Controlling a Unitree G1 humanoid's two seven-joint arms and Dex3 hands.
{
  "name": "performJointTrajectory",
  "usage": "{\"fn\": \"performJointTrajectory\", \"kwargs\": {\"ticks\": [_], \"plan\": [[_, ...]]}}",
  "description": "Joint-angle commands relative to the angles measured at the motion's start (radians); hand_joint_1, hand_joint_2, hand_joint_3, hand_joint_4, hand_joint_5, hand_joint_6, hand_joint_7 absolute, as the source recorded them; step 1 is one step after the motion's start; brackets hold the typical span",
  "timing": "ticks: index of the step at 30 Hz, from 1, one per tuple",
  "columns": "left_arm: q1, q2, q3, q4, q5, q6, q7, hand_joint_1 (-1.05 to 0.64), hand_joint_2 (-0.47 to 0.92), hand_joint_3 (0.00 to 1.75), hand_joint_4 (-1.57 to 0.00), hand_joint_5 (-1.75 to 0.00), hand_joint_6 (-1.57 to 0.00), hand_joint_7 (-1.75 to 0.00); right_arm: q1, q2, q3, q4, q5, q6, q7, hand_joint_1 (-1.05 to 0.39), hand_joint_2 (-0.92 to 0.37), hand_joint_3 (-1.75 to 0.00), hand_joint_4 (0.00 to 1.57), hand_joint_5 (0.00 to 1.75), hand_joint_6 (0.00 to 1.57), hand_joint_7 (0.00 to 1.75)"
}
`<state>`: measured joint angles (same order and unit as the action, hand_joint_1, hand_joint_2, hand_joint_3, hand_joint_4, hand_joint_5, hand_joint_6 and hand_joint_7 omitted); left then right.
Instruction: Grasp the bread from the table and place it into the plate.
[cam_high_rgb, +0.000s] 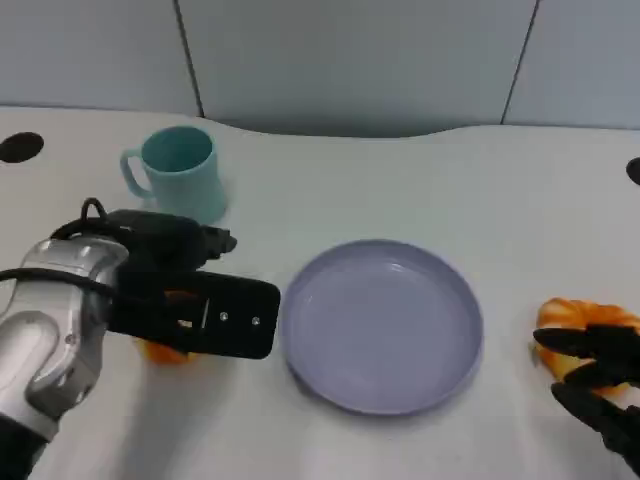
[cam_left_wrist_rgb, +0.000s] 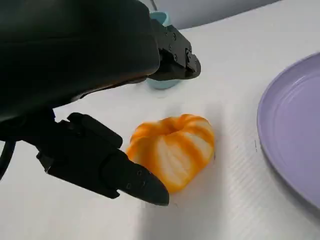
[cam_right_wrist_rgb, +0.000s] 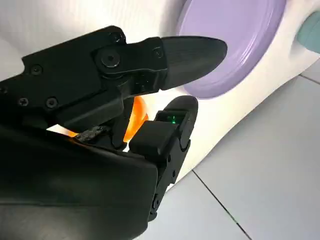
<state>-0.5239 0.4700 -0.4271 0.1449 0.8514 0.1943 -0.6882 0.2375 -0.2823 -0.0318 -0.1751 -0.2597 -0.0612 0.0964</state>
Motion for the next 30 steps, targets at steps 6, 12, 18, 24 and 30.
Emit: {"fn": "performJointTrajectory", "kwargs": {"ticks": [6, 12, 18, 24, 30], "plan": [[-0.07, -0.051, -0.062, 0.199, 0.007, 0.03, 0.038, -0.51, 0.73, 0.0, 0.0, -0.01, -0.13, 0.0, 0.022, -0.016, -0.026, -0.042, 0.009, 0.02, 0.01, -0.24, -0.92, -0.38, 0.58, 0.74, 0.81, 0.0], [-0.127, -0.072, -0.092, 0.349, -0.001, 0.001, 0.067, -0.42, 0.76, 0.01, 0.0, 0.0, -0.14, 0.0, 0.026, -0.018, -0.042, -0.045, 0.024, 0.018, 0.02, -0.25, -0.92, -0.38, 0.59, 0.74, 0.81, 0.0], [-0.172, -0.101, -0.125, 0.541, 0.009, -0.055, 0.213, -0.39, 0.77, 0.01, 0.0, 0.0, -0.11, 0.0, 0.024, -0.027, -0.054, -0.027, 0.041, -0.018, 0.03, -0.22, -0.92, -0.38, 0.59, 0.74, 0.81, 0.0], [-0.215, -0.139, -0.159, 0.717, 0.01, -0.102, 0.369, -0.47, 0.75, 0.0, 0.0, 0.0, -0.11, 0.0, 0.021, -0.035, -0.061, -0.027, 0.049, -0.014, 0.038, -0.21, -0.92, -0.37, 0.6, 0.74, 0.82, 0.01], [-0.244, -0.18, -0.182, 0.866, 0.006, -0.139, 0.53, -0.44, 0.8, 0.02, 0.0, 0.0, -0.11, 0.0, 0.021, -0.035, -0.075, -0.039, 0.059, -0.004, 0.047, -0.22, -0.92, -0.36, 0.61, 0.75, 0.82, 0.01]]}}
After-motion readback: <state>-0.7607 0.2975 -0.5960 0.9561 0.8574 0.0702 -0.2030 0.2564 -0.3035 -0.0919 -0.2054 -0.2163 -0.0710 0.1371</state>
